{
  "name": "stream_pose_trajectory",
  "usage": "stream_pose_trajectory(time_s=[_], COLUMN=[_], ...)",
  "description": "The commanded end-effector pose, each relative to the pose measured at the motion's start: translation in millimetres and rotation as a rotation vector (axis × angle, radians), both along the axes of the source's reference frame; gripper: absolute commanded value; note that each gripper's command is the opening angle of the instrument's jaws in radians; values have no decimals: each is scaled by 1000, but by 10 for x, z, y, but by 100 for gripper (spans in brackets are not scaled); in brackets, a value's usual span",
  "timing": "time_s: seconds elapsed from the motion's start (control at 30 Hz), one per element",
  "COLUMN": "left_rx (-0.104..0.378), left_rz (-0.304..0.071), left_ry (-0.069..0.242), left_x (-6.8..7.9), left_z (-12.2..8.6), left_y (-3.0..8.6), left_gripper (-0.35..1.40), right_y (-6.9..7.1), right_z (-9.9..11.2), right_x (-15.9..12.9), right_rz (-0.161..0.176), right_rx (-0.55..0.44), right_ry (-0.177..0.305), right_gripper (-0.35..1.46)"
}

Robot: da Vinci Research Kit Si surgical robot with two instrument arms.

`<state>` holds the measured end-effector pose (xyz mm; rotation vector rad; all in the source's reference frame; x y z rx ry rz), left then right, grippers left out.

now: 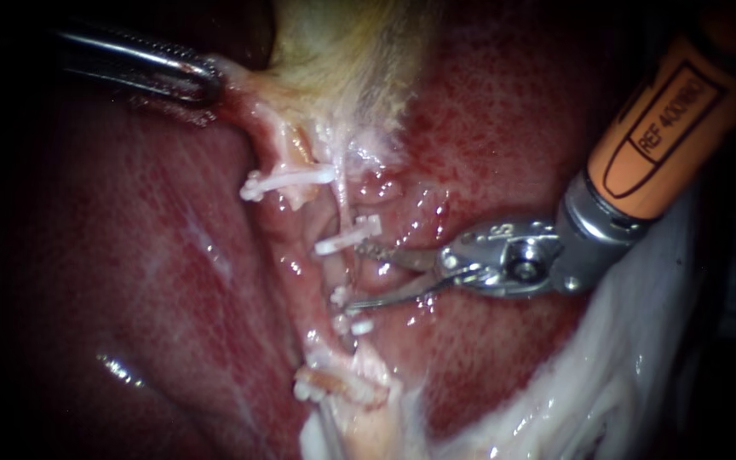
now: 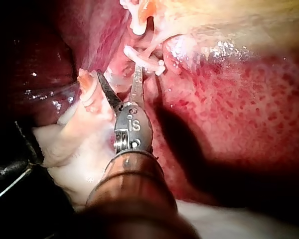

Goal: Go to the cutting position right tube

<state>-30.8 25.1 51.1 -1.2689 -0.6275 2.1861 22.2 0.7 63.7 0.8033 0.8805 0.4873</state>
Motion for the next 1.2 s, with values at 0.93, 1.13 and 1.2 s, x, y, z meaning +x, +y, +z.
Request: stream_pose_trajectory(time_s=[0.93,1.13,1.2], left_rx=[0,0,0], left_rz=[0,0,0], left_ry=[0,1,1], left_x=[0,-1,-1], left_z=[0,1,1], left_y=[0,-1,-1], left_gripper=[-35,-35,-35], right_y=[-5,-4,-3], right_z=[46,47,47], right_x=[11,14,16], right_rz=[-68,-111,-118], right_rx=[100,139,154], right_ry=[35,158,194], right_gripper=[143,141,140])
